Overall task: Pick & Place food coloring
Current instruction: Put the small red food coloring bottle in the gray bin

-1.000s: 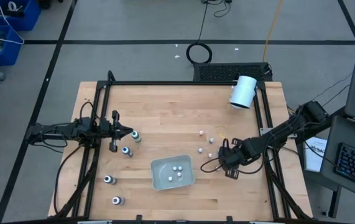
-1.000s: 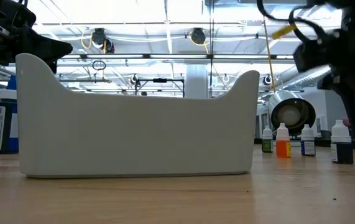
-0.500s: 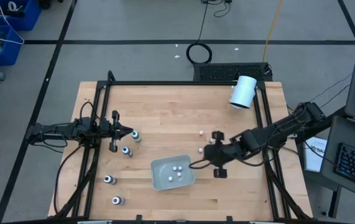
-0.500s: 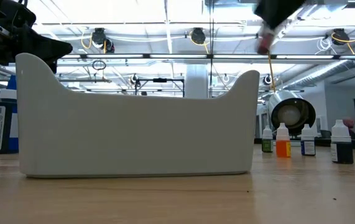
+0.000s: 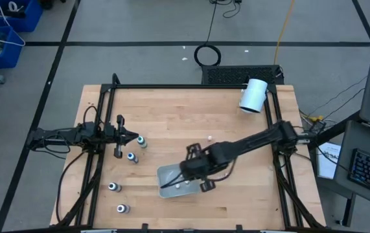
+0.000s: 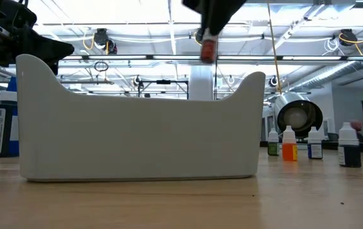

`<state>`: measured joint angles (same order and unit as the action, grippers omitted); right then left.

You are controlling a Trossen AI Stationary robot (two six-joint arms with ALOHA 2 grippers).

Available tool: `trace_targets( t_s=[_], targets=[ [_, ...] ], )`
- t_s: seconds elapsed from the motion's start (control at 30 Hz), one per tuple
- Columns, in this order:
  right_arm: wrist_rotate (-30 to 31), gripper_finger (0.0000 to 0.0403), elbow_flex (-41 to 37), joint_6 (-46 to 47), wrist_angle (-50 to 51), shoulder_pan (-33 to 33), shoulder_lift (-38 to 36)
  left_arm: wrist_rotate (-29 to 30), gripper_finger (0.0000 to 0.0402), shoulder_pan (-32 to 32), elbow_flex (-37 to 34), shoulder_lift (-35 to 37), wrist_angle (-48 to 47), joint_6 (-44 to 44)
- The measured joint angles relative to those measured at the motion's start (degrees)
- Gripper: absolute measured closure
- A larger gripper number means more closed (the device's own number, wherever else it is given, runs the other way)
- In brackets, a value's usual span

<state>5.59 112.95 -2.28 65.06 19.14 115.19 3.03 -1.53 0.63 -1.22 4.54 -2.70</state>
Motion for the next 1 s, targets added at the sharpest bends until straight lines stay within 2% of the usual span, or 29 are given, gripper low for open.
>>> trace_targets(
  t_s=[0.23,0.5,1.0],
  targets=[
    [-4.3,0.0363,2.1,-1.0,0.0,-0.4,6.3,0.0,0.0376,0.0,0.0,0.0,0.0,0.0],
    [-5.7,0.0363,2.0,-0.8,-0.4,-0.3,10.9,0.0,0.0376,0.0,0.0,0.0,0.0,0.0],
    [-6.3,0.0363,-2.9,-2.3,-6.3,-1.0,12.2,0.0,0.0376,0.0,0.0,0.0,0.0,0.0]
  ],
)
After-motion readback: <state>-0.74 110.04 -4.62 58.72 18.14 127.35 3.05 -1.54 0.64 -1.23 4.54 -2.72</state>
